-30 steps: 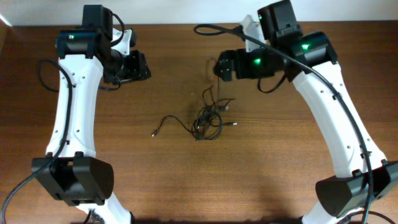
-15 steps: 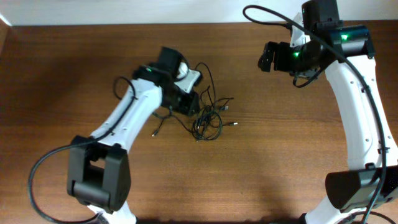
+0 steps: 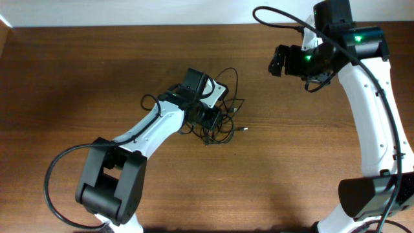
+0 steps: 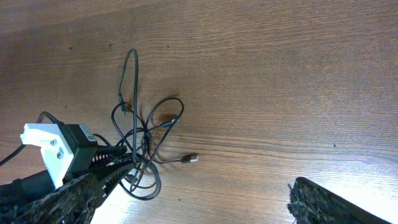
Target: Untangle cables
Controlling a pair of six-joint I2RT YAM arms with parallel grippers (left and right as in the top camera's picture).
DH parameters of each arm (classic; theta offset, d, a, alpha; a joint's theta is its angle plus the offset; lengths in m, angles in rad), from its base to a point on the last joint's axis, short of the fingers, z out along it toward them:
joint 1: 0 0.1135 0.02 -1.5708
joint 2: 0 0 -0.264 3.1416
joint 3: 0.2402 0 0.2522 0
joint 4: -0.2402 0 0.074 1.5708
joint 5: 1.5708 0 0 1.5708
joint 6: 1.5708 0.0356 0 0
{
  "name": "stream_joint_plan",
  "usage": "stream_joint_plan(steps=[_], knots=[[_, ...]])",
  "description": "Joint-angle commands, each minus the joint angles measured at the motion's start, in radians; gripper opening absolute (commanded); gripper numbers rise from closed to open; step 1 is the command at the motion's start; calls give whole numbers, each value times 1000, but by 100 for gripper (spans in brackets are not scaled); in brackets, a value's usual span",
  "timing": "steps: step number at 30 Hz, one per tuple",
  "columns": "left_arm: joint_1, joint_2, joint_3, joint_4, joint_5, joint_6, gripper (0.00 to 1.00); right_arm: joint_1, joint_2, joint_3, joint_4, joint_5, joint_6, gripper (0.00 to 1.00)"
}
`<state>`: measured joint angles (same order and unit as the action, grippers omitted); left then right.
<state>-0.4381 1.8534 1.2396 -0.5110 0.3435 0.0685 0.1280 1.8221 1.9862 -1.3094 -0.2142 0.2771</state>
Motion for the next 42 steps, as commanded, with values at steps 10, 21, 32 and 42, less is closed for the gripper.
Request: stream_joint_plan(steps=[10,21,32,42], knots=[[182,-171,126,-32,246,-362,0,50,-14,13,12,-134,-37,86],[192,-230,126,-47,349,-385,0,278,36,13,163,-159,55,55],[197,-230,126,-35,386,-573,0,332,176,13,170,-168,211,41],[252,-230,126,55,728,-650,0,294,172,14,256,-171,214,4]])
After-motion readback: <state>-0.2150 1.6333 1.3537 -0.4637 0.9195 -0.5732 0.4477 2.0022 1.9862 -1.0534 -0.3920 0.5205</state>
